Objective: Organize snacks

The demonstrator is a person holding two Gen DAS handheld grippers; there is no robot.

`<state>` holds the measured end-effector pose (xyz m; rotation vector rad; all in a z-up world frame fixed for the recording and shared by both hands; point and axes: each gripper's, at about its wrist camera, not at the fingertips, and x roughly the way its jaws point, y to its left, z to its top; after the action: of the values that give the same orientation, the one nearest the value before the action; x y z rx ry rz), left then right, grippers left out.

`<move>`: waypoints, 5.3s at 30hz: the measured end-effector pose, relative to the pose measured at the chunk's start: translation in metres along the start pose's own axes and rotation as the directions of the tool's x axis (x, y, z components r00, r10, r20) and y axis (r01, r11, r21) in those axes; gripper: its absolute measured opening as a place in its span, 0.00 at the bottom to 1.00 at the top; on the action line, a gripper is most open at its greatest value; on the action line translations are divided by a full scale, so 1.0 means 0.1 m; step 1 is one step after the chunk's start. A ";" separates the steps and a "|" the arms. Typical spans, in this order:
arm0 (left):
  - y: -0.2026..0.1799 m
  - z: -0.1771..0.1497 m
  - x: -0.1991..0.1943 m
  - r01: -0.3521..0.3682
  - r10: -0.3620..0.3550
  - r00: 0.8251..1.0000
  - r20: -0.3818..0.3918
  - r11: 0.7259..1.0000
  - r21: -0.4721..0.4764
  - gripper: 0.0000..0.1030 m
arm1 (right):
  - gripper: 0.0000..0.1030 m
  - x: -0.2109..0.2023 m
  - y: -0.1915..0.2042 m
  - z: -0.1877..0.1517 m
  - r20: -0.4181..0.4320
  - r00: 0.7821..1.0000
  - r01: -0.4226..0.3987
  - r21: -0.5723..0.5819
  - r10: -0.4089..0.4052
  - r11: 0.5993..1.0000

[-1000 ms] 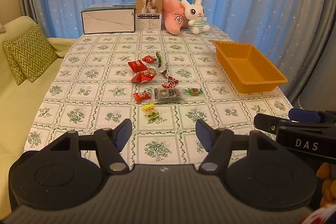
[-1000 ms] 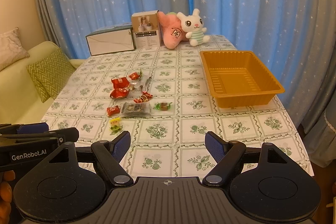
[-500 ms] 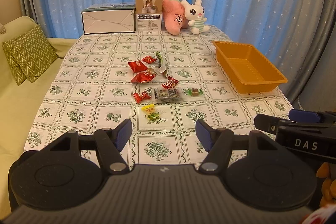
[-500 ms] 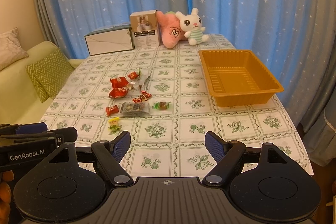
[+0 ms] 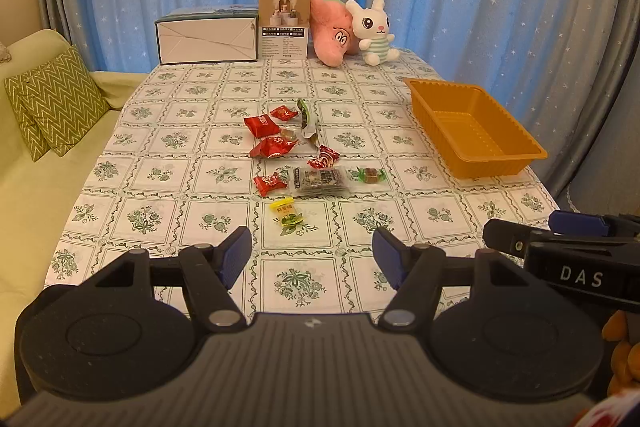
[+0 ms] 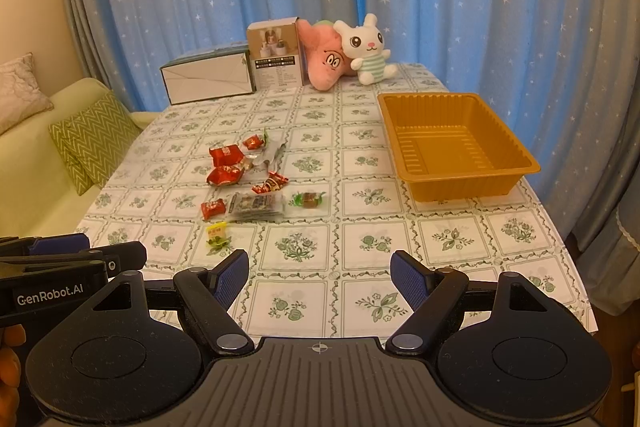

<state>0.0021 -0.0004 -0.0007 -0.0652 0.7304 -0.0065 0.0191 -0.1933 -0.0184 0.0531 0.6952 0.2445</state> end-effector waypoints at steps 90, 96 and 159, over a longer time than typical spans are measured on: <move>0.40 0.01 2.15 -0.071 0.064 0.995 -0.071 0.993 -0.092 0.22 | 0.71 2.36 -0.30 0.26 -0.092 0.993 -0.086 -0.080 0.078 0.993; 0.39 0.07 2.04 -0.067 0.064 0.997 -0.039 0.994 -0.086 0.22 | 0.58 2.44 -0.24 0.29 -0.094 0.991 -0.106 -0.100 0.097 0.989; -1.82 1.01 2.61 0.413 -0.422 0.906 -0.007 0.884 0.219 0.25 | 0.26 1.62 -2.14 0.92 0.139 0.962 0.189 0.275 -0.234 0.943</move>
<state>0.2671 -0.1833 -0.0883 -0.0137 0.6585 -0.4982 0.2421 -0.3588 -0.0772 0.2461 0.5538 -0.0603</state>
